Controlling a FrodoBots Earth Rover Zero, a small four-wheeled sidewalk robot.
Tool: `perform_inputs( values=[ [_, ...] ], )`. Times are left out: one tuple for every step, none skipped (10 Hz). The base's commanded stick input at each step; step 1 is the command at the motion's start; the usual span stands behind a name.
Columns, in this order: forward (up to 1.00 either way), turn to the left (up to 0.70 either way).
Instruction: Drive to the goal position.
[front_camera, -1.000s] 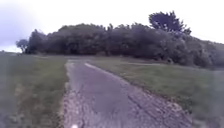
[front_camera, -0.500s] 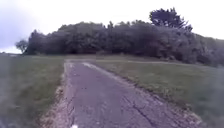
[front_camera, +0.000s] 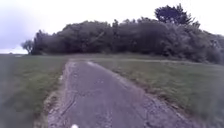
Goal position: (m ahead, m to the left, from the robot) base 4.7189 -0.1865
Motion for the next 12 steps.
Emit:
perform_inputs(
  values=[
    [0.85, 0.0],
    [0.85, 0.0],
    [0.85, 0.0],
    [0.85, 0.0],
    [0.85, 0.0],
    [0.85, 0.21],
    [0.85, 0.32],
    [0.85, 0.34],
    [0.85, 0.34],
    [0.85, 0.34],
    [0.85, 0.34],
    [0.85, 0.33]
  ],
)
